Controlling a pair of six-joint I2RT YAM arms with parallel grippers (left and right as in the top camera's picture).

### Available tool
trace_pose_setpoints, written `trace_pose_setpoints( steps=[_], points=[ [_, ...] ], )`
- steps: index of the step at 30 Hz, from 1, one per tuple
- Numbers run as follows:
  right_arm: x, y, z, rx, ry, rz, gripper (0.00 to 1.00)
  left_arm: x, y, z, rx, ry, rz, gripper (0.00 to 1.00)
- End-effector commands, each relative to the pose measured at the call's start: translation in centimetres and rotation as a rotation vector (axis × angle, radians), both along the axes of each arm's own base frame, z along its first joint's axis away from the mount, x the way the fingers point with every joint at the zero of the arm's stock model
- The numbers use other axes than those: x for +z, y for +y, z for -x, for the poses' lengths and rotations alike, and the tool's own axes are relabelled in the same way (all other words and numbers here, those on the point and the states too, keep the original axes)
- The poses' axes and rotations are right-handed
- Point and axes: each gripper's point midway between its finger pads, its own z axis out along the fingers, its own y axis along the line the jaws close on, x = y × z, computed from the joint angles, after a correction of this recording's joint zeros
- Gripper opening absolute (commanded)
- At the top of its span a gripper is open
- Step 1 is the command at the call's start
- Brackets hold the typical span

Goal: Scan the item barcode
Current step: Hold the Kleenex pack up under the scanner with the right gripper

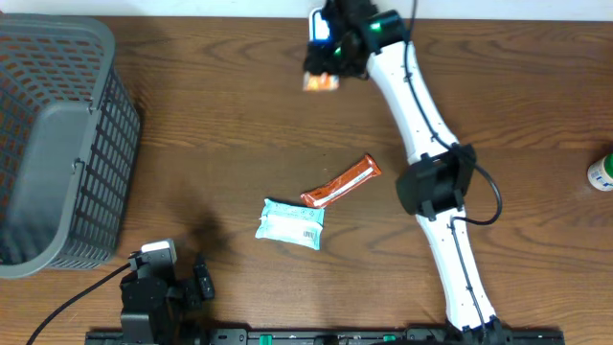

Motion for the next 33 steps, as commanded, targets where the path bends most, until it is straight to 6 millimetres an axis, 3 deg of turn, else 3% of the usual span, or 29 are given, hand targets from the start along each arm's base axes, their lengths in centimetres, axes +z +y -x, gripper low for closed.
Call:
trace_pose_setpoints(
  steps=[1,6,14,17,24,33],
  points=[
    [2.2,-2.4,-3.1,-0.089,-0.152,0.079,0.55,-0.2,-0.1,0.1,0.000,0.007,0.013,0.94],
    [4.3,-3.9,-6.7,-0.208,-0.334,0.150,0.55,-0.2,-0.1,0.1,0.000,0.007,0.013,0.94],
    [5.7,-3.1,-9.9,-0.244,-0.523,0.158,0.58,-0.2,-0.1,0.1,0.000,0.007,0.013,0.94],
    [5.0,-3.3,-10.7,-0.272,-0.555,0.166,0.60,-0.2,-0.1,0.1,0.000,0.007,0.013,0.94],
    [1.3,-3.1,-11.2,-0.274,-0.550,0.173,0.62,-0.2,-0.1,0.1,0.000,0.007,0.013,0.94],
    [2.4,-1.7,-11.9,-0.275,-0.626,0.128,0.65,-0.2,-0.1,0.1,0.000,0.007,0.013,0.94]
  ],
)
